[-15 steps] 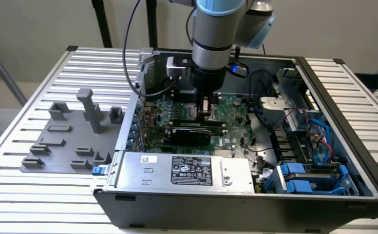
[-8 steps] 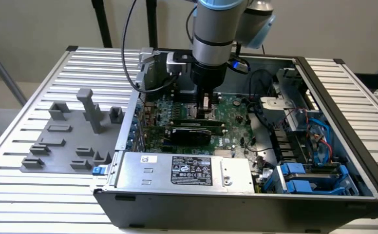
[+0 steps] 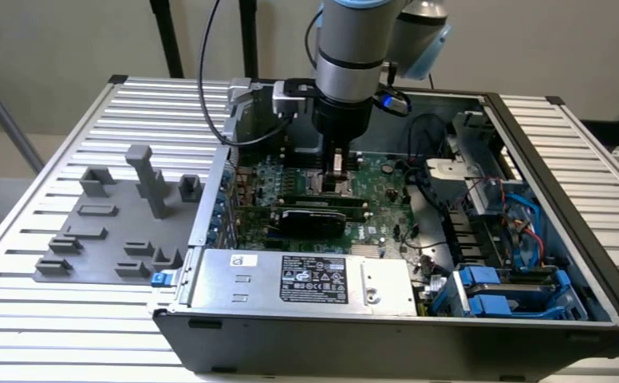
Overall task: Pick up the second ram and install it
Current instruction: 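Press down the second ram until it locks into place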
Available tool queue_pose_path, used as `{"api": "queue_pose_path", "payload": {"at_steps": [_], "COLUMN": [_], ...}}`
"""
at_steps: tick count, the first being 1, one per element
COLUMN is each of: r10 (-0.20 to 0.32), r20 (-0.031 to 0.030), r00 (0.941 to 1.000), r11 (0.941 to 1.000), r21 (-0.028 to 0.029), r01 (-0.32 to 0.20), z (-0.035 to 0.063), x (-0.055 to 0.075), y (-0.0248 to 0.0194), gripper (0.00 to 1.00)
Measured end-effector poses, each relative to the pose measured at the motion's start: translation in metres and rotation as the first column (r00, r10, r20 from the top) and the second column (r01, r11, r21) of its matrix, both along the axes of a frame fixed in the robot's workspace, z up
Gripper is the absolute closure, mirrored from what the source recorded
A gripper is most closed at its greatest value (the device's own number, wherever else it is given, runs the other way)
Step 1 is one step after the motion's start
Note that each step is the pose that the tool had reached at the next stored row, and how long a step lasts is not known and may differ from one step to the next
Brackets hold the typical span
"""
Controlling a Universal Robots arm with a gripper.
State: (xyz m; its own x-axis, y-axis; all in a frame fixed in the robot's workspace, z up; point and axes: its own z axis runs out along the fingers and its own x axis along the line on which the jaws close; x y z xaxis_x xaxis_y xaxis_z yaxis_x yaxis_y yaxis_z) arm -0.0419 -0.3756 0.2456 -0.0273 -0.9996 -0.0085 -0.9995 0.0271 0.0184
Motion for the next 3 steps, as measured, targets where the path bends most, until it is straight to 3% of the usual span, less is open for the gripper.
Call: {"api": "queue_pose_path", "payload": {"at_steps": [3], "r10": [0.000], "r20": [0.0000], "r00": [1.0000], "r11": [1.0000], "r21": [0.0002], "r01": [0.000], "z": [0.0000], "x": [0.0000], "y": [0.0000], "gripper": [0.89]}}
